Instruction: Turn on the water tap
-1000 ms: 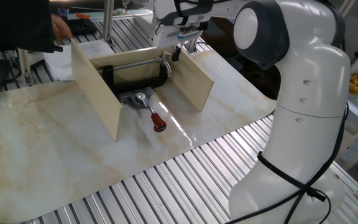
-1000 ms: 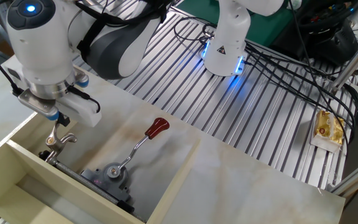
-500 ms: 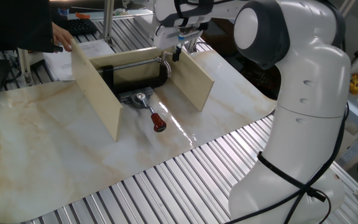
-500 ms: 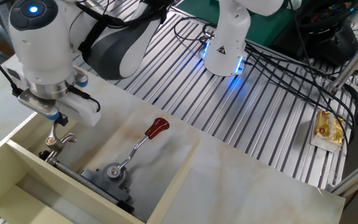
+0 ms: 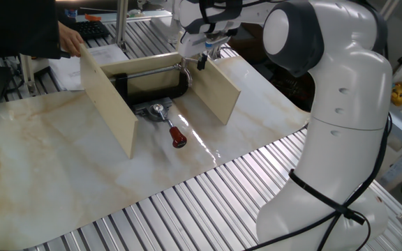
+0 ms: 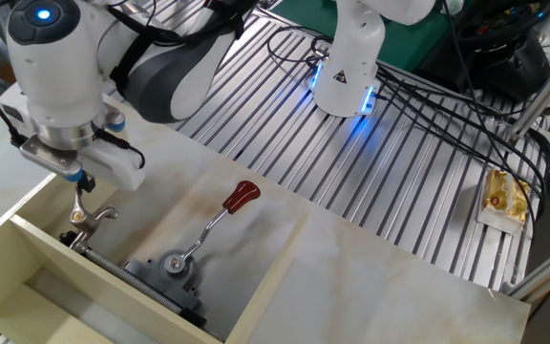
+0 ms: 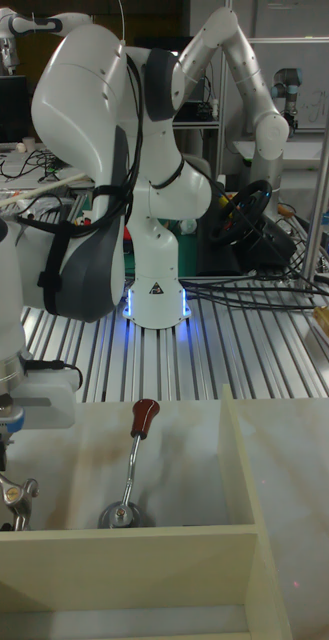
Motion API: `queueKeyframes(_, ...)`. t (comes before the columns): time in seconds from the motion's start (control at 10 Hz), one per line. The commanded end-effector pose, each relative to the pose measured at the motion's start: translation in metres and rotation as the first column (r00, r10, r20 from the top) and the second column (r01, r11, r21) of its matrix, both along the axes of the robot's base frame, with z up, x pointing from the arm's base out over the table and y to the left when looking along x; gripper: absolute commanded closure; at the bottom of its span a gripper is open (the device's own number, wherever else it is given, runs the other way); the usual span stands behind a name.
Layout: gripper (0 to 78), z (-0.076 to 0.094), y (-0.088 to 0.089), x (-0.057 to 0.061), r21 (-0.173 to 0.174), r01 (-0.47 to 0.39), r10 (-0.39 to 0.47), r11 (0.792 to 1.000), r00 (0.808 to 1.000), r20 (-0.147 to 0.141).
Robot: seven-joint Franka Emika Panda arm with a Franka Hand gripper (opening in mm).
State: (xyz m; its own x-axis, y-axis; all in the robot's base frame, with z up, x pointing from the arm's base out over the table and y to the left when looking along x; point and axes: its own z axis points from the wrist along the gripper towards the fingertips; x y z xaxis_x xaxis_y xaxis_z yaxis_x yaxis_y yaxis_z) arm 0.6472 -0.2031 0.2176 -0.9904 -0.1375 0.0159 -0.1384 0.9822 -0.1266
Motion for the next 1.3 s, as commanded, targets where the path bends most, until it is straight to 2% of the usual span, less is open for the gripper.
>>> queueKeyframes(0.1, 77.6, 0.004, -0.003, 0.005, 0.003, 0.007, -0.007, 1.0, 1.0, 0.01)
queueKeyframes(0.4, 77.6, 0.01, -0.008, 0.017, 0.005, 0.028, -0.028, 1.0, 1.0, 0.002)
queueKeyframes(1.3, 77.6, 0.005, -0.006, 0.021, 0.013, 0.076, -0.076, 0.997, 0.997, 0.01)
